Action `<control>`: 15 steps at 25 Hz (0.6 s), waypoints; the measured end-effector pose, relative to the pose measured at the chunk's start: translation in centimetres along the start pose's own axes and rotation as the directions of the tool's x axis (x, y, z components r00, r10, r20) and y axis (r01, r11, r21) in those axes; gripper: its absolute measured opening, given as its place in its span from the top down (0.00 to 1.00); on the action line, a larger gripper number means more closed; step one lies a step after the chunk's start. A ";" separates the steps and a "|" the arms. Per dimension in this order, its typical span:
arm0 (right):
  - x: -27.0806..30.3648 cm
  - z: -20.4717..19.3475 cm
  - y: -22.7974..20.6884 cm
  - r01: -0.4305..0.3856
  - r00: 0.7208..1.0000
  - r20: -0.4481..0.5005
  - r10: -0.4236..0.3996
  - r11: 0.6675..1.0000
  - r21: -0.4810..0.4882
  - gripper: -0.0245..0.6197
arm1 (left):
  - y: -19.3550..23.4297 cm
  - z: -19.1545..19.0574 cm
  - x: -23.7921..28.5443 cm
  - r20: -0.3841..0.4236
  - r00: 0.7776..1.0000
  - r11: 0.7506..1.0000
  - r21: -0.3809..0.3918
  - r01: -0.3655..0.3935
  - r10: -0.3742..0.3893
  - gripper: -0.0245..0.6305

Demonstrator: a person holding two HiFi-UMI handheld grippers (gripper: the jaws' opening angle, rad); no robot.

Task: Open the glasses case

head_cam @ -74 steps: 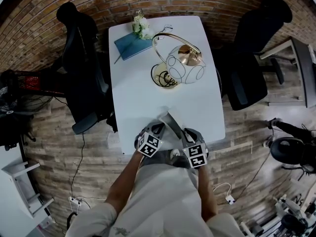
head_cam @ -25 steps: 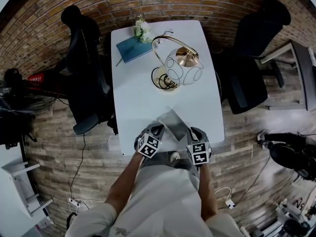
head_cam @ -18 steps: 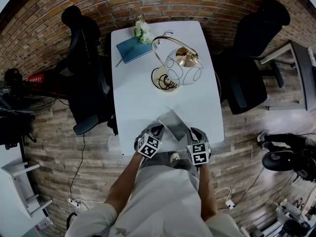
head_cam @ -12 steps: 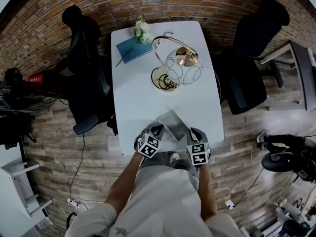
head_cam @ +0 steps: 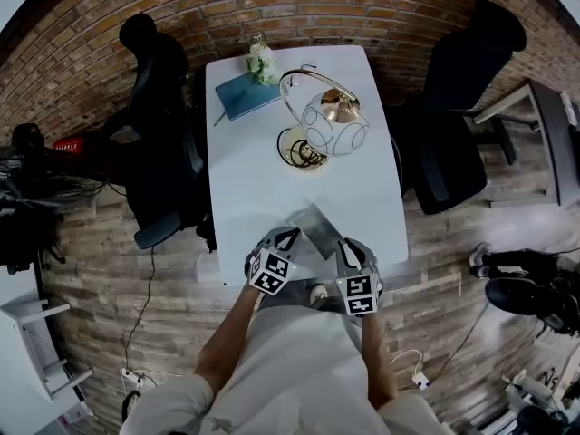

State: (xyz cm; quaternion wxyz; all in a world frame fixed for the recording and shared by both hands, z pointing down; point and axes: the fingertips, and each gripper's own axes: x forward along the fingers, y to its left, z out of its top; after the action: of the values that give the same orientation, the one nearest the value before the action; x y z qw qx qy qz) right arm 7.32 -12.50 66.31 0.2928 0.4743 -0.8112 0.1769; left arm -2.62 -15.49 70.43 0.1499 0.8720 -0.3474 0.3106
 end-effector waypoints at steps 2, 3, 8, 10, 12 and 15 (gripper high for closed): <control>-0.6 1.0 0.0 0.007 0.999 0.033 -0.007 1.000 0.002 0.87 | 0.2 1.3 -0.8 0.036 0.999 1.000 0.002 -0.013 0.013 0.95; -0.9 1.6 -0.1 0.012 0.999 0.051 -0.012 1.000 0.002 0.87 | 0.2 2.0 -1.2 0.055 0.998 1.000 0.003 -0.021 0.020 0.95; -3.0 5.4 -0.6 0.038 0.988 0.151 -0.037 0.999 -0.002 0.87 | 0.7 5.3 -3.7 0.145 0.988 0.998 0.002 -0.059 0.058 0.95; -4.0 6.9 -0.6 0.044 0.981 0.190 -0.042 0.999 -0.005 0.87 | 0.7 6.6 -4.8 0.182 0.981 0.997 0.002 -0.074 0.072 0.95; -4.9 8.3 -0.6 0.049 0.973 0.225 -0.046 0.999 -0.010 0.87 | 0.8 8.0 -5.9 0.218 0.972 0.996 0.005 -0.086 0.083 0.95; -6.2 10.0 -0.6 0.058 0.961 0.271 -0.052 0.998 -0.014 0.87 | 1.0 10.0 -7.3 0.272 0.957 0.994 0.014 -0.105 0.097 0.95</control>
State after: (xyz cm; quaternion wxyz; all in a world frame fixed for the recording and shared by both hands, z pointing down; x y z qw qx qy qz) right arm 7.07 -14.33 54.68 0.1894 0.5129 -0.8320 0.0936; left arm -3.06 -17.25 58.11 0.0724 0.8896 -0.4040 0.2004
